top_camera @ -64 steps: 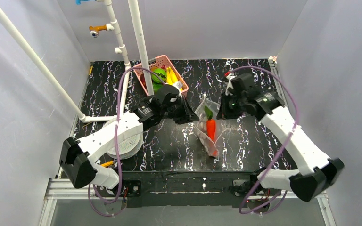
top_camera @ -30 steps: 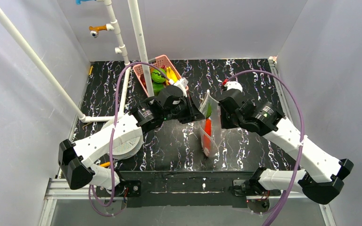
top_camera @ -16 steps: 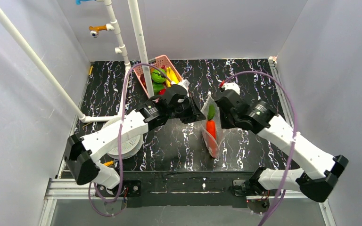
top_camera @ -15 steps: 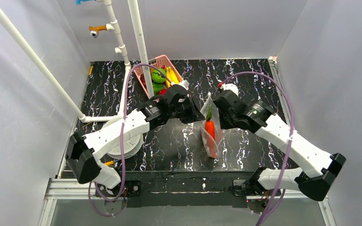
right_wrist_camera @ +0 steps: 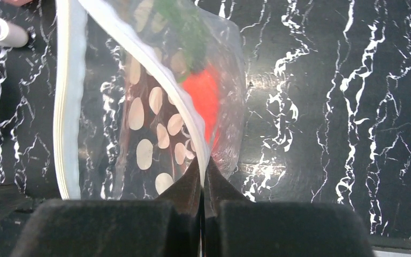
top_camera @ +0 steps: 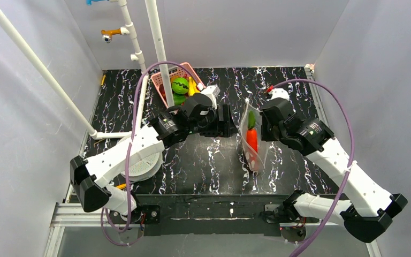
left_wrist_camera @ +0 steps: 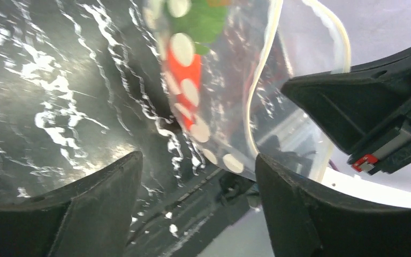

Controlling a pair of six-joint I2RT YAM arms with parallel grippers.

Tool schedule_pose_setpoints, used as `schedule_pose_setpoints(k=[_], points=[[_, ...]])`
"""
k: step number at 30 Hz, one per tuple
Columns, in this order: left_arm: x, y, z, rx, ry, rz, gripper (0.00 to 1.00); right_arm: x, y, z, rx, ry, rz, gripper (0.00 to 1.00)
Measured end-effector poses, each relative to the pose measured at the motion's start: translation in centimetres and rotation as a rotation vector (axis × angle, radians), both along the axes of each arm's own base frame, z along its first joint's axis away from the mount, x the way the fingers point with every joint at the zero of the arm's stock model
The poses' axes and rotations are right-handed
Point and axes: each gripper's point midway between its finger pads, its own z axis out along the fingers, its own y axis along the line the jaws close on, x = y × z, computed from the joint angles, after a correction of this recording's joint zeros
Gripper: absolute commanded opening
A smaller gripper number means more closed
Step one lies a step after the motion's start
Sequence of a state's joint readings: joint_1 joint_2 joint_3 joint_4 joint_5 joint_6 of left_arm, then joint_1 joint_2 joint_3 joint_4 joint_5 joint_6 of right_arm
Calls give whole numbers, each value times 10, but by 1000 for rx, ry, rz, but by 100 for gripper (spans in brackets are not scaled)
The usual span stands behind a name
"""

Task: Place the food in the zip-top bag and seal the zipper
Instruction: Adjust the zipper food storage bag at the center of the board, then pick up the fake fruit from the bin.

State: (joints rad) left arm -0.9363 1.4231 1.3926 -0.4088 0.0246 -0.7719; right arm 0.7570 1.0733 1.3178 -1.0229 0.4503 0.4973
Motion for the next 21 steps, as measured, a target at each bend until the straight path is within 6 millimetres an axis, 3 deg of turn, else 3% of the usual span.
schedule_pose_setpoints(k=[2, 8, 12, 17, 21], points=[[5, 10, 4, 53, -53, 5, 89, 4, -7, -1, -6, 1, -26, 1], [26, 46, 19, 272, -237, 24, 95, 7, -32, -11, -24, 12, -92, 1], [54, 58, 28, 444, -335, 40, 96, 7, -43, -11, -23, 10, -121, 1], [102, 53, 7, 680, -392, 44, 96, 7, -46, -12, -21, 15, -123, 1], [148, 47, -29, 906, -432, 35, 96, 7, -47, -12, -19, 16, -122, 1]])
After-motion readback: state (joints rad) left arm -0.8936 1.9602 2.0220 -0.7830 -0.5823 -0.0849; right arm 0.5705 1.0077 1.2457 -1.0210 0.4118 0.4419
